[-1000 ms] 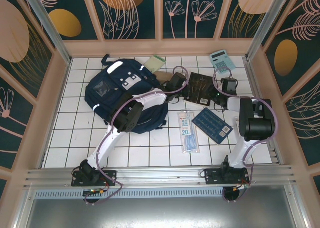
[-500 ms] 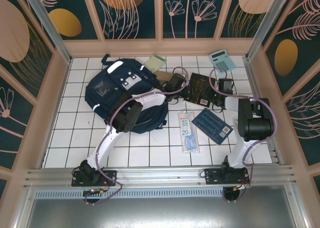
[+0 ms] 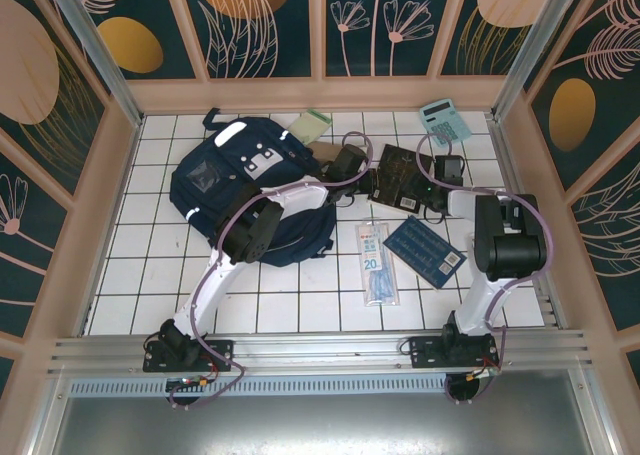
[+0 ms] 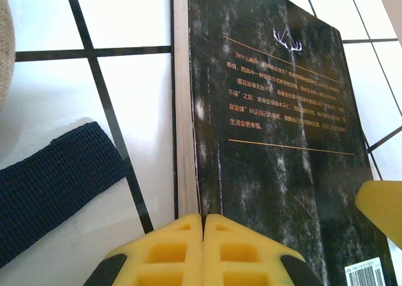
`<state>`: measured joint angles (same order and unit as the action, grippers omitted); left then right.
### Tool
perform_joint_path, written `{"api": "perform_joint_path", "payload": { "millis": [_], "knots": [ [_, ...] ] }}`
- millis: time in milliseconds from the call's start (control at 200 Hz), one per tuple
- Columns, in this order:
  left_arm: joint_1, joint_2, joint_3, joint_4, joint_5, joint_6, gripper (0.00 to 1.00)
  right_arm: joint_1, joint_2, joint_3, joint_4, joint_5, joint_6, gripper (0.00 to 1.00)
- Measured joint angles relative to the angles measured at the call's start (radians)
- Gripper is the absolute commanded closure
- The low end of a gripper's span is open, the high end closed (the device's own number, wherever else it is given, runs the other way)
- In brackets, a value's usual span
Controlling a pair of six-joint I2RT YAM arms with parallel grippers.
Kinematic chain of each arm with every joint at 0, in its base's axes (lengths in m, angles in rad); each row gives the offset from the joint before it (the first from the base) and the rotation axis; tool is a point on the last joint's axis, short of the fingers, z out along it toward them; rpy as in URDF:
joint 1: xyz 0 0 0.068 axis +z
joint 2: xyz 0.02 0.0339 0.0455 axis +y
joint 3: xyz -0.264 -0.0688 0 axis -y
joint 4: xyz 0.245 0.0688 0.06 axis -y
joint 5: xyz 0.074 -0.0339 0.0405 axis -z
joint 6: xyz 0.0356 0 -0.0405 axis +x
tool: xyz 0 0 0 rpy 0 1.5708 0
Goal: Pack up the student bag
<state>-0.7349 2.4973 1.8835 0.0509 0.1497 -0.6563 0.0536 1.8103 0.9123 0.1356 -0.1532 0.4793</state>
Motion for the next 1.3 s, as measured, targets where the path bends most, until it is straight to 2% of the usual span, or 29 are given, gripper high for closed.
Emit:
{"api": "perform_joint_path", "payload": {
  "millis": [160, 410, 586, 806, 966, 1101, 1301],
  "knots": [
    [0.000, 0.002, 0.000, 0.001, 0.006, -0.004, 0.94, 0.002, 0.006, 0.010, -0.004, -0.015, -0.004, 0.33],
    [0.029, 0.004, 0.000, 0.006, 0.006, -0.011, 0.93, -0.027, 0.011, -0.057, 0.174, -0.204, 0.030, 0.35],
    [0.050, 0.004, 0.000, 0.006, 0.003, -0.011, 0.93, -0.031, 0.004, -0.084, 0.274, -0.293, 0.062, 0.35],
    [0.051, 0.004, 0.000, 0.006, -0.001, -0.011, 0.93, -0.031, -0.019, -0.083, 0.311, -0.319, 0.057, 0.35],
    [0.051, 0.005, 0.000, 0.006, -0.001, -0.011, 0.93, -0.031, -0.001, -0.044, 0.257, -0.296, 0.043, 0.41],
    [0.051, 0.004, 0.000, 0.006, -0.001, -0.011, 0.93, -0.024, 0.006, -0.050, 0.266, -0.266, 0.034, 0.38],
    [0.051, 0.005, 0.000, 0.008, -0.002, -0.011, 0.93, -0.023, 0.005, -0.091, 0.346, -0.294, 0.063, 0.38]
  ]
}}
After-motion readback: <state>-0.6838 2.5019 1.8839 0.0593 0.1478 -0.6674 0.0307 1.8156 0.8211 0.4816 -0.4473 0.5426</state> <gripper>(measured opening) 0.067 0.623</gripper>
